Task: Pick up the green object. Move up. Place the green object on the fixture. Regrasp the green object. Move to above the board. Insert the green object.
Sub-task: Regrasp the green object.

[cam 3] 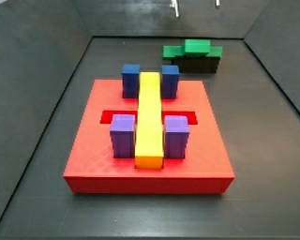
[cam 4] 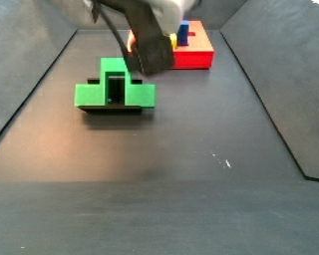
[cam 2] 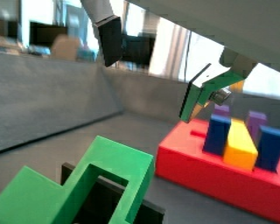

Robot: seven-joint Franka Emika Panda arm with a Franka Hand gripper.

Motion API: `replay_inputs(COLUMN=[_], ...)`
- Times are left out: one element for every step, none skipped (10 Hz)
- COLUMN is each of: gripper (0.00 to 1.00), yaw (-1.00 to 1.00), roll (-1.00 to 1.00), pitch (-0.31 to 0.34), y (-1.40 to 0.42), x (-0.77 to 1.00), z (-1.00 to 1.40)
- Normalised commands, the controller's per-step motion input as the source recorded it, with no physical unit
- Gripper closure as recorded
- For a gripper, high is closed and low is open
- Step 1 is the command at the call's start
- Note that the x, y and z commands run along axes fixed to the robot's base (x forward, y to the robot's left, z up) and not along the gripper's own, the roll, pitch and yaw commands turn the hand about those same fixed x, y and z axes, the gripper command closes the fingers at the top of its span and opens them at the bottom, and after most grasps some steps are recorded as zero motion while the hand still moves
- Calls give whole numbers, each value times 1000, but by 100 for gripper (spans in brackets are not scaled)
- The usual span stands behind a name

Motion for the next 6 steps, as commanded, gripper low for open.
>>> replay_inputs(gripper=[0,0,0,0,0,0], yaw=[-77,-26,-26,0,0,86], roll=[1000,1000,1000,1000,1000,911], pitch=[351,380,377,294,257,120], y=[-283,-300,-314,-329,-383,-340], x=[146,217,229,331,389,577], z=[226,257,286,331,314,197])
